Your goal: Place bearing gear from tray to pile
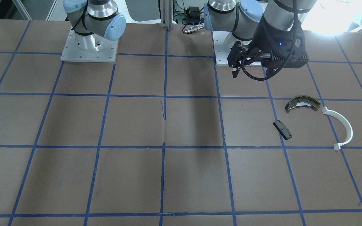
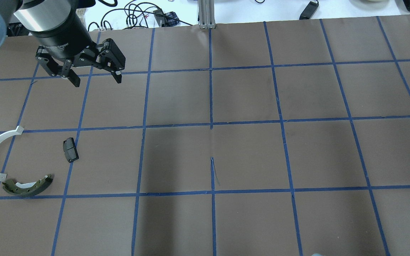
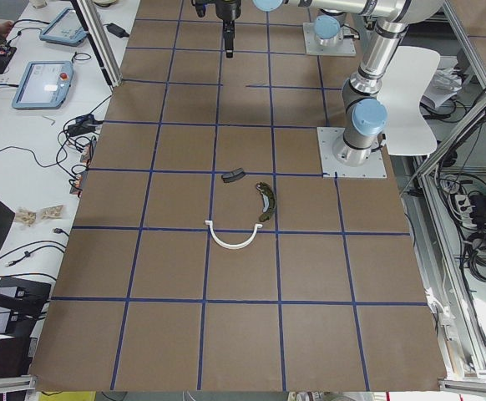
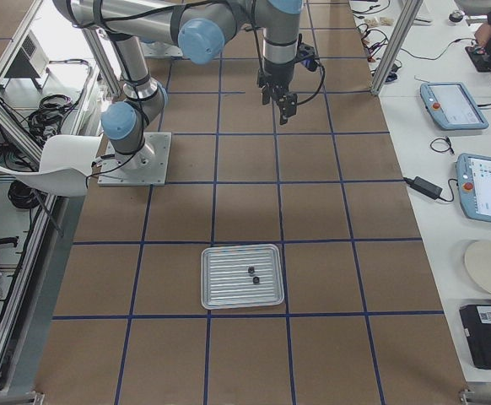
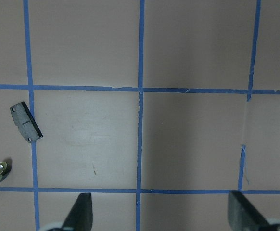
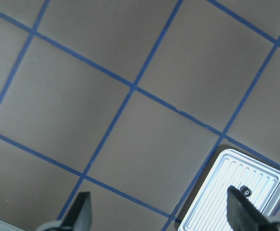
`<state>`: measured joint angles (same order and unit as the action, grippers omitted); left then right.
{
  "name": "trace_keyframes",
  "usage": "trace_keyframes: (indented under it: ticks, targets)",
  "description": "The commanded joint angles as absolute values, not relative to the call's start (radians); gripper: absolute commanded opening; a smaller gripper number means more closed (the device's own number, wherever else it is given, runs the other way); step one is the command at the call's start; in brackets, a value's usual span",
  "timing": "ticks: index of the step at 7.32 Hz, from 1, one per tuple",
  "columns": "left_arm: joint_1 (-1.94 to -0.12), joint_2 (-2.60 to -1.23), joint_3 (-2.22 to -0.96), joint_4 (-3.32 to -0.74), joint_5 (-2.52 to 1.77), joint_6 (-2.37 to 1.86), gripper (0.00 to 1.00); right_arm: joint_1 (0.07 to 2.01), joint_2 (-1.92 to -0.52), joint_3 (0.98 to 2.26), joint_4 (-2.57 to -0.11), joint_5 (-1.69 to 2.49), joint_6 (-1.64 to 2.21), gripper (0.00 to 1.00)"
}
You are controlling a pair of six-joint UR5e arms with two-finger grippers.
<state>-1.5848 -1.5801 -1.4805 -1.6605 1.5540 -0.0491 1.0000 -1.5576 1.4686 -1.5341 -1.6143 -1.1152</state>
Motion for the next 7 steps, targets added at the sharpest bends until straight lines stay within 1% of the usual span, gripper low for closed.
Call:
trace_keyframes:
  ticks: [1,2,3,4,5,6,7]
  targets:
    - [-1.585,-1.577,-1.485,-1.658,1.554,-0.048,1.00,0.771,-1.495,1.477,-1.545,-1.598,-1.455,0.99]
    - [-1.585,-1.577,-1.488,-1.652,1.552,-0.049,1.00,0.725,-1.441,1.485,-1.596,-1.597,-1.621,0.98]
    - [-1.585,-1.577,-1.489,-1.640,1.554,-0.051,1.00,0.680,-1.372,1.520,-1.711,-1.597,-1.703,0.98]
    - [-1.586,-1.577,-1.491,-1.638,1.554,-0.051,1.00,0.643,-1.285,1.578,-1.864,-1.589,-1.724,0.97]
    - [-1.585,-1.577,-1.491,-1.638,1.552,-0.049,1.00,0.635,-1.194,1.629,-2.061,-1.591,-1.852,0.94]
    - [-1.585,-1.577,-1.491,-1.638,1.552,-0.049,1.00,0.617,-1.148,1.647,-2.125,-1.591,-1.909,0.92]
    - [-1.585,-1.577,-1.491,-1.638,1.552,-0.051,1.00,0.603,-1.120,1.646,-2.138,-1.542,-1.899,0.92]
